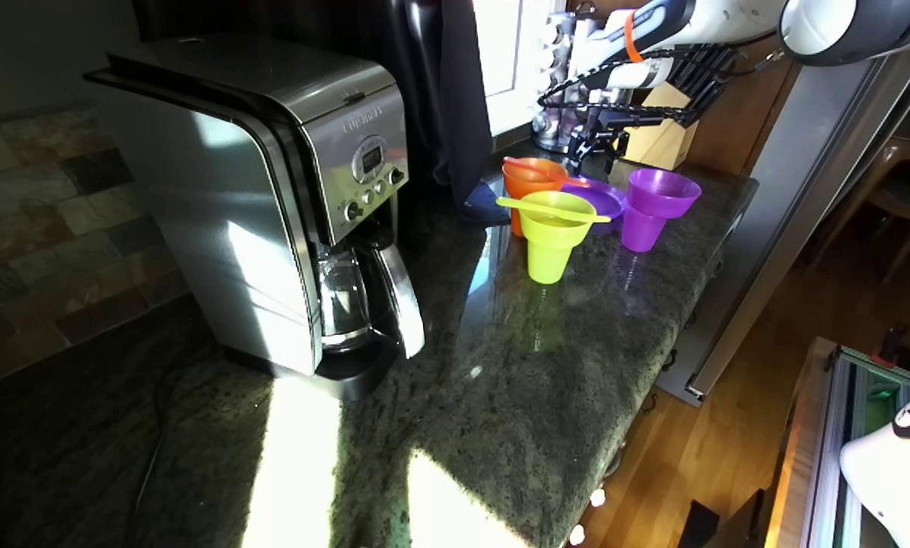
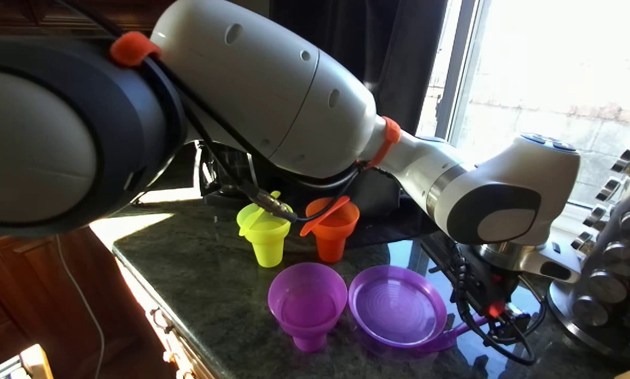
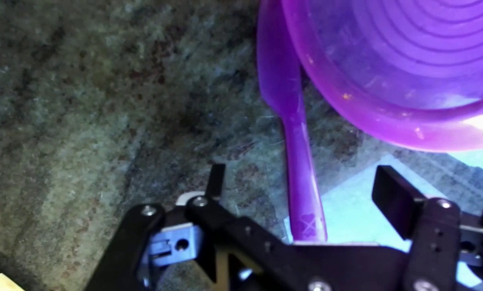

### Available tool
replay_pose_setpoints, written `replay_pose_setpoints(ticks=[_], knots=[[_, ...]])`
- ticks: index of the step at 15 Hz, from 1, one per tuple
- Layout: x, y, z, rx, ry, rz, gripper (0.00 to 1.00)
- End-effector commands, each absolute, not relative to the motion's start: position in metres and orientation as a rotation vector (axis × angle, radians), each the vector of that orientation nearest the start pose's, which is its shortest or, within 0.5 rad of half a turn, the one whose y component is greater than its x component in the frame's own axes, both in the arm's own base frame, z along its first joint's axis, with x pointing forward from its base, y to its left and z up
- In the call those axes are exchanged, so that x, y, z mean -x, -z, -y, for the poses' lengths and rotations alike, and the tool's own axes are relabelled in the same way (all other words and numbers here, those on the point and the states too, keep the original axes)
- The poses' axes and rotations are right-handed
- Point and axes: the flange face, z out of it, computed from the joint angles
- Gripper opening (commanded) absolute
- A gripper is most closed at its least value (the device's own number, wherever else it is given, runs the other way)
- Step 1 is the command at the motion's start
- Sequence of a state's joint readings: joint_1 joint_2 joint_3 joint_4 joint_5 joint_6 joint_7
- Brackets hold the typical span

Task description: Move the purple cup forward, then put the purple bowl on the purple cup, then put the purple knife on the purple bowl

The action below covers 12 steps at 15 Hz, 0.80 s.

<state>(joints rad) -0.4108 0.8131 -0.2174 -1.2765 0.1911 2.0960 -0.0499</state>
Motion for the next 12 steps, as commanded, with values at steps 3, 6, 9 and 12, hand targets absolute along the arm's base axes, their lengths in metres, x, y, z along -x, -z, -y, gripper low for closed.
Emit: replay_pose_setpoints(ticks=[3,6,9,12], knots=[[-0.6438,-0.2644,0.4007,2.977,-0.013,-0.965,0.86],[-0.6459,-0.2616,0.4004,2.977,-0.016,-0.966,0.85],[-0.6476,-0.2591,0.4006,2.975,-0.017,-0.971,0.72],[-0.6479,-0.2596,0.4020,2.978,-0.020,-0.976,0.38]])
